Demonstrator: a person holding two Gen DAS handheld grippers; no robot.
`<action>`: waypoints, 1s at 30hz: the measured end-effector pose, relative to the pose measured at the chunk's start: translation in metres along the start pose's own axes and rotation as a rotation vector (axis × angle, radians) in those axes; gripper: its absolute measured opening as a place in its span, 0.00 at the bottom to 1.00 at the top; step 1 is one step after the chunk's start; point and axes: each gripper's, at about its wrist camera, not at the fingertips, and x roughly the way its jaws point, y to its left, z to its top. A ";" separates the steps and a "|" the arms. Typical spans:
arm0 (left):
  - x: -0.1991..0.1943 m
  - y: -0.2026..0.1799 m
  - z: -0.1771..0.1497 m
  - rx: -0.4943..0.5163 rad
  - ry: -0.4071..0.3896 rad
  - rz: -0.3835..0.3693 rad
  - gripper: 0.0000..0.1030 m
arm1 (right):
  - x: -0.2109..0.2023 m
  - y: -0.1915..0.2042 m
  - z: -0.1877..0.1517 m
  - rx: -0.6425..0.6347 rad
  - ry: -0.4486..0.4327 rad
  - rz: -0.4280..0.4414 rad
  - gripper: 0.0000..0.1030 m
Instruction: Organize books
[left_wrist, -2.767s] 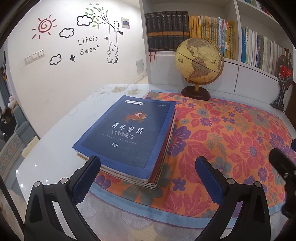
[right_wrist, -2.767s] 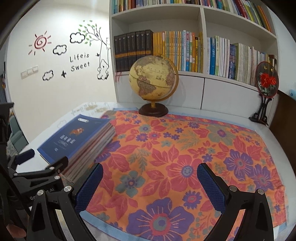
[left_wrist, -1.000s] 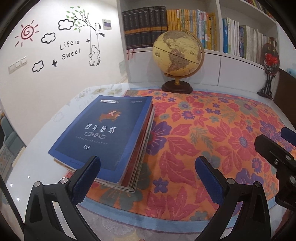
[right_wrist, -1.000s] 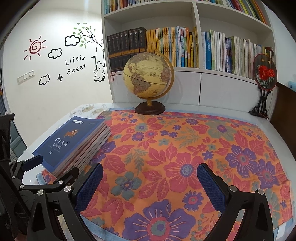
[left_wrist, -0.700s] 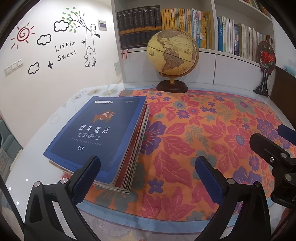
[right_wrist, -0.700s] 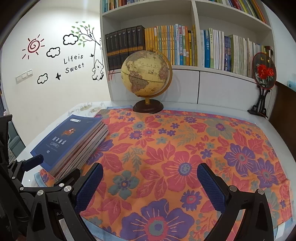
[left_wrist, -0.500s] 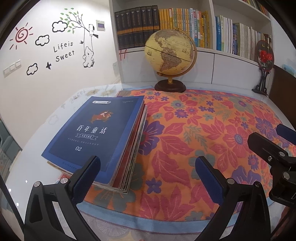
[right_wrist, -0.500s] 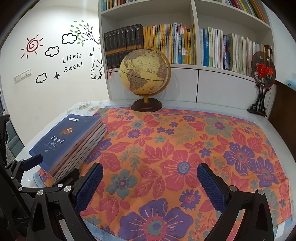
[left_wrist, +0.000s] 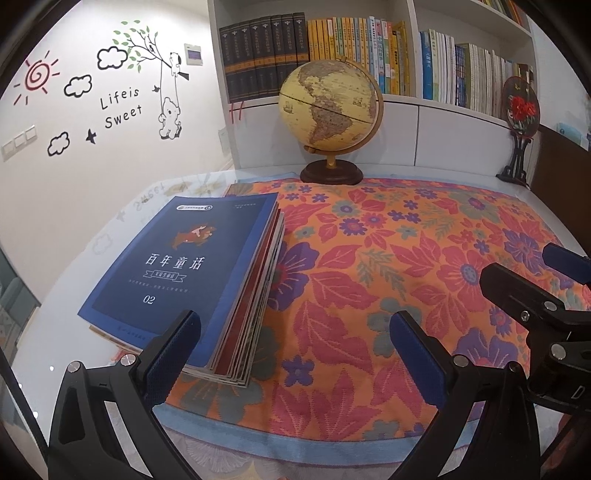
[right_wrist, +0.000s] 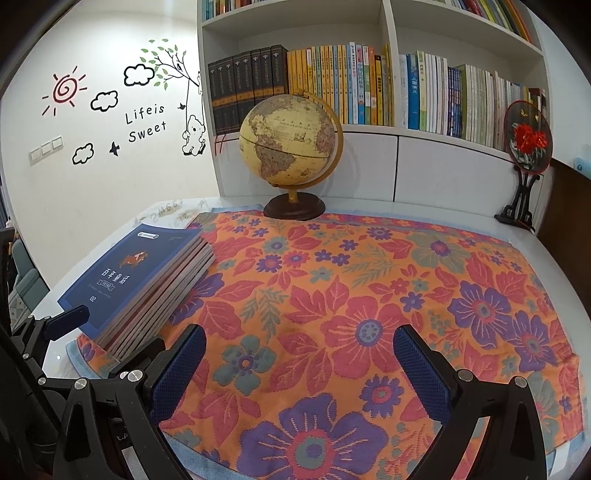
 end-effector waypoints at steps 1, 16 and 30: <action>0.000 -0.001 0.000 0.003 -0.001 0.003 1.00 | 0.000 0.000 0.000 0.000 0.001 0.000 0.98; 0.000 -0.003 -0.002 0.009 0.008 0.025 1.00 | 0.004 -0.001 -0.001 -0.004 0.013 0.001 0.98; 0.001 -0.005 -0.002 0.023 0.012 0.035 1.00 | 0.008 -0.002 -0.002 -0.004 0.024 -0.004 0.98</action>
